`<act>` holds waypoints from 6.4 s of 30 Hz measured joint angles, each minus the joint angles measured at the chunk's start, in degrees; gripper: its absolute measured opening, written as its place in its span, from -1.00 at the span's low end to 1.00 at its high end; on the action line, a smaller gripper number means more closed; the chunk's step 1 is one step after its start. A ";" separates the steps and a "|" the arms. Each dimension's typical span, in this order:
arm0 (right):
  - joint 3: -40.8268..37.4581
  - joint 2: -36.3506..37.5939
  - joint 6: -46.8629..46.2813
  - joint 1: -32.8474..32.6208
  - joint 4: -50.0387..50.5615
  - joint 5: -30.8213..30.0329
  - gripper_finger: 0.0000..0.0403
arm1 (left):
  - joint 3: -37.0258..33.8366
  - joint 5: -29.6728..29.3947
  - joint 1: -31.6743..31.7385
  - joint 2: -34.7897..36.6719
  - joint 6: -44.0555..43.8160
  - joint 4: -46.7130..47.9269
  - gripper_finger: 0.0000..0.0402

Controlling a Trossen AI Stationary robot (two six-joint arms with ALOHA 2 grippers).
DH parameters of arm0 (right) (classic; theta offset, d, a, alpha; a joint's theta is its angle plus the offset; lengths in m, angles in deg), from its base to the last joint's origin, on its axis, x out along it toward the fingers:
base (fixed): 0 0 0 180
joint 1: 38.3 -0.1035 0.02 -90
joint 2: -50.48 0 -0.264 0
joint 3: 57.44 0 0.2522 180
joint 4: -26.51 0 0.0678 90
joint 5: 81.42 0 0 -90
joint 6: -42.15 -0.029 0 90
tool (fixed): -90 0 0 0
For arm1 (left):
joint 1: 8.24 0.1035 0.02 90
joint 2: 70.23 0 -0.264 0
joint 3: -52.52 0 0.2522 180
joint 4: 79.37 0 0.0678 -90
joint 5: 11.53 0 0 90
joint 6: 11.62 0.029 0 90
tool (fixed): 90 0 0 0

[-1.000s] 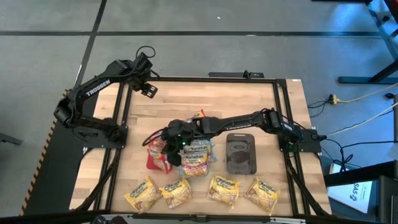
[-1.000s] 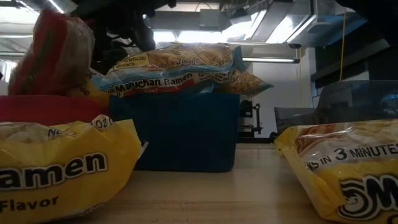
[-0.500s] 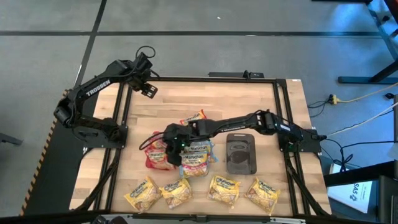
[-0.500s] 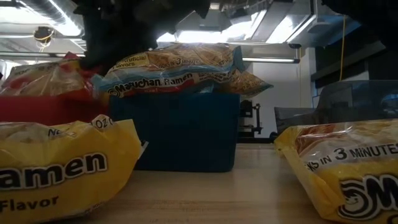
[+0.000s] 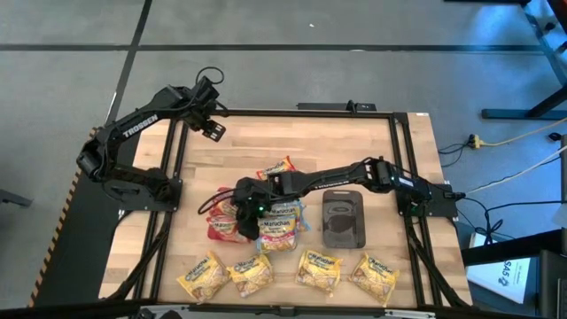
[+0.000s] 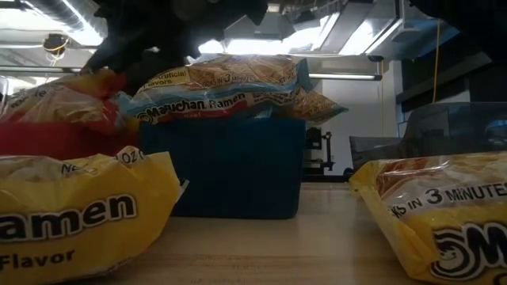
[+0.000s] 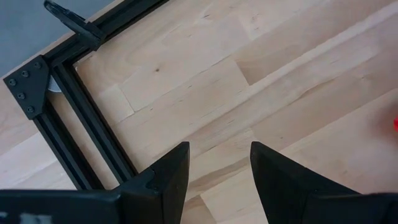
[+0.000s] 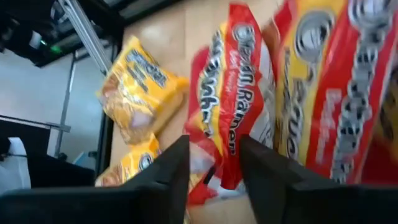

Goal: Sort Maruchan noodles
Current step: Put the red noodle pack into the red bin

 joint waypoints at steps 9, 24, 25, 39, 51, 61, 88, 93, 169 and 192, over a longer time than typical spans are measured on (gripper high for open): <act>3.43 0.57 -2.78 0.04 -5.67 4.97 -0.11 | 0.00 0.00 0.00 0.00 0.00 -0.02 -0.18; 11.65 -0.32 -0.91 -1.50 14.83 6.01 -0.24 | 0.00 0.00 0.00 0.01 0.00 -0.01 -0.18; 11.68 -0.86 -0.85 -1.62 14.70 5.99 -0.25 | 0.00 0.00 0.00 0.01 0.00 0.00 -0.18; 11.65 -5.86 -0.79 -1.23 14.64 6.10 -0.67 | -0.02 0.00 0.00 0.02 0.04 -0.02 -0.18; 11.65 -5.86 -0.87 0.92 10.91 1.43 -0.69 | -0.02 0.02 0.00 0.00 -0.31 -0.03 -0.18; 11.69 -7.83 0.43 0.68 11.75 4.49 -0.69 | -0.02 0.00 0.02 0.00 -0.31 -0.04 -0.18; 13.81 3.41 6.69 2.54 19.90 -3.62 -0.69 | -0.07 0.24 0.09 0.02 0.15 2.29 -0.18; 13.88 6.64 10.52 4.41 38.92 -30.13 -0.69 | -0.07 0.24 0.09 0.02 0.13 3.89 -0.18; -2.02 5.40 16.92 23.52 28.34 -2.38 -0.99 | -0.04 -6.01 0.09 0.02 -0.29 3.81 -0.18; 14.12 12.93 15.17 10.78 22.83 -6.52 -1.00 | -0.04 -7.45 0.20 0.02 0.20 5.33 -0.18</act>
